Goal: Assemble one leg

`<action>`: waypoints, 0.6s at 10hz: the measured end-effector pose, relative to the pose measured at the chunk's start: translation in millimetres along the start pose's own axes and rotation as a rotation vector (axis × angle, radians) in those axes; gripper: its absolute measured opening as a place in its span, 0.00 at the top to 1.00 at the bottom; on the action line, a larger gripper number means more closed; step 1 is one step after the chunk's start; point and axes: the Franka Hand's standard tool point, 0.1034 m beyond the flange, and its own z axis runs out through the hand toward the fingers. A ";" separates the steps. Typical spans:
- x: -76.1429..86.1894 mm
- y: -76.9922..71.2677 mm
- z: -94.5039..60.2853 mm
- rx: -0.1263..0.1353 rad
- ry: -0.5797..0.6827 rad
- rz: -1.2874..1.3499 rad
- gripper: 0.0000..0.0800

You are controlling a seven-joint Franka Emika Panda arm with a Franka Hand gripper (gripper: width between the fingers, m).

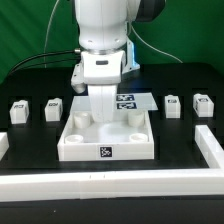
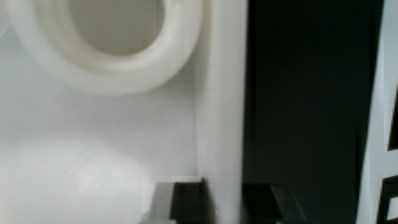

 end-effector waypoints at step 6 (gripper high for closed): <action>-0.1 0.5 -0.2 -0.003 0.000 0.000 0.91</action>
Offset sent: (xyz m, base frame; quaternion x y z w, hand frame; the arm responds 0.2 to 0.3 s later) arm 0.0000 0.0000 0.0000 0.0000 0.0000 0.0000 1.0000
